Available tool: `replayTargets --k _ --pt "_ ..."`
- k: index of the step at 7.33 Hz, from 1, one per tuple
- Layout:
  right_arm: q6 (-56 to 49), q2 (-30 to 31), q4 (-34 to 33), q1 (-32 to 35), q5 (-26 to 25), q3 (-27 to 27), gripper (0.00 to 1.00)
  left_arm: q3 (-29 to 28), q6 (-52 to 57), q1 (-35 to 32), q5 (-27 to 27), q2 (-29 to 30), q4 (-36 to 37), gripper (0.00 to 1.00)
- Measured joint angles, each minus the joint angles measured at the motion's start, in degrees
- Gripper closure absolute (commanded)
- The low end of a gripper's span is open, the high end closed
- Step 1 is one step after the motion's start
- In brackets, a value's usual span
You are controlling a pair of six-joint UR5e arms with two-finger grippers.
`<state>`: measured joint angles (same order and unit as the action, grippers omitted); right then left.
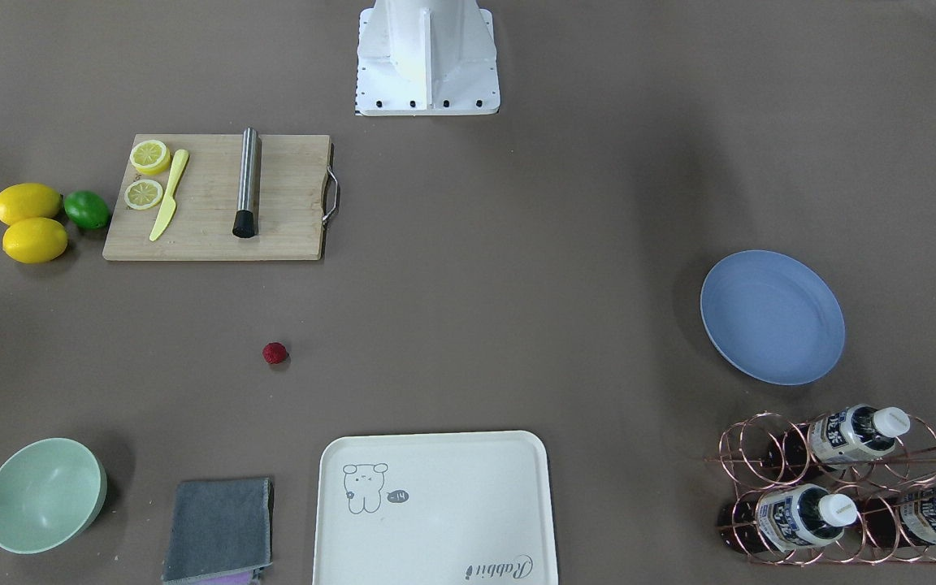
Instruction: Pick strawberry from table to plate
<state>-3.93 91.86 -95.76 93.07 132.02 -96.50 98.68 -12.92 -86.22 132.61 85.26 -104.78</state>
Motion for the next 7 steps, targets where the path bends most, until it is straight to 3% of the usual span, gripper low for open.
replayTargets --k 7 --pt "0.0 0.5 0.1 0.0 0.2 -0.1 0.00 0.0 0.2 0.0 0.1 0.2 -1.8 0.02"
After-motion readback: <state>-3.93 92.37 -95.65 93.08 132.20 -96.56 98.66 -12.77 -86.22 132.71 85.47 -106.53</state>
